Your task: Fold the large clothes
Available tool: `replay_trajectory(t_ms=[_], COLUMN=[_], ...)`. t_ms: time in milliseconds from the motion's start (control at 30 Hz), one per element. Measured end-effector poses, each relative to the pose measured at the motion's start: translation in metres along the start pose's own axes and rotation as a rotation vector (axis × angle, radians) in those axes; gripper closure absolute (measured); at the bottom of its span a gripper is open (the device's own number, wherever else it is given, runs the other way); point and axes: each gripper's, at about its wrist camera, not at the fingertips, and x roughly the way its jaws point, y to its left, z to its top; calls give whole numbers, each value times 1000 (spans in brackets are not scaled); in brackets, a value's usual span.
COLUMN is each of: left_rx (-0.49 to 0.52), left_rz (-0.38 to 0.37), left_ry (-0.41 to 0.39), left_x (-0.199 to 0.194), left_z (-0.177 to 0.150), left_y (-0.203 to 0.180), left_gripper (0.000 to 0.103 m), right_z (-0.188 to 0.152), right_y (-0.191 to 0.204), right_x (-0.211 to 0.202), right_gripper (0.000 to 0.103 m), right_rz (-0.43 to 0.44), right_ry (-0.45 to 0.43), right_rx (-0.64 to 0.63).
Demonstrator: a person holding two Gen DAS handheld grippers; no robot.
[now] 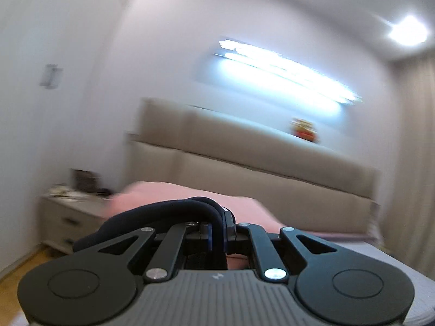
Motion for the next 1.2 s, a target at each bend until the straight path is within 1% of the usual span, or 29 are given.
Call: replay_trajectory(t_ms=[67,133,200,267,300,400,433,467,500,533,567,633,667,700,733,767,833,900,933,967,1033,1067,1133,1167,1200], left_rx=[1,-6,10,35,51,122,129,130,131,132,129,106,85,64,48,35,13,-21,-35,-45,-48,-42,-21,-21,-31], left_rz=[-68,-123,-155,-203,-218,-261,-273,-293,-318,-360,-416,-542,-605,-653,-684,-692,-661,-599,-554,-488,-347,-282,-219,-189,-151], left_ry=[49,104,151,222,249,344,380,437,497,577,655,792,842,864,867,855,823,786,762,734,713,728,765,785,810], left_x=[19,33,47,61,67,81,85,92,96,99,105,88,78,74,67,59,55,58,66,72,92,110,144,163,182], left_z=[-15,-39,-64,-92,-109,-150,-162,-176,-189,-200,-205,-223,-226,-226,-221,-215,-195,-172,-157,-148,-137,-137,-147,-154,-161], left_y=[-32,-56,-79,-97,-98,-121,-124,-128,-129,-128,-129,-126,-117,-109,-103,-90,-66,-37,-21,1,32,49,68,76,85], left_gripper=[95,95,95,95,95,94,91,88,83,75,71,49,44,35,26,24,23,23,20,18,14,14,14,14,15], right_z=[-5,-8,-14,-19,-22,-25,-25,-24,-21,-17,-13,-2,6,13,20,26,37,44,46,47,46,43,33,30,25], right_y=[-30,-55,-76,-92,-99,-117,-122,-126,-130,-130,-129,-120,-115,-108,-100,-91,-69,-41,-25,-7,28,47,74,84,88], right_x=[-16,-24,-30,-33,-33,-29,-29,-28,-27,-25,-23,-18,-15,-12,-8,-3,7,21,28,37,56,69,97,113,124], right_gripper=[0,0,1,1,1,1,1,1,1,1,1,1,1,1,1,0,0,0,0,0,0,0,1,1,1], right_rz=[-37,-64,-98,-136,-145,-146,-143,-137,-130,-124,-116,-91,-68,-51,-36,-17,42,75,91,103,118,111,46,15,-21], right_ry=[-11,-11,-22,-36,-40,-44,-45,-43,-39,-38,-39,-48,-50,-51,-54,-56,-46,-27,-13,9,57,88,177,224,251], right_rx=[65,125,173,210,228,293,315,332,341,343,335,303,274,243,208,174,86,-12,-67,-131,-258,-336,-440,-474,-490])
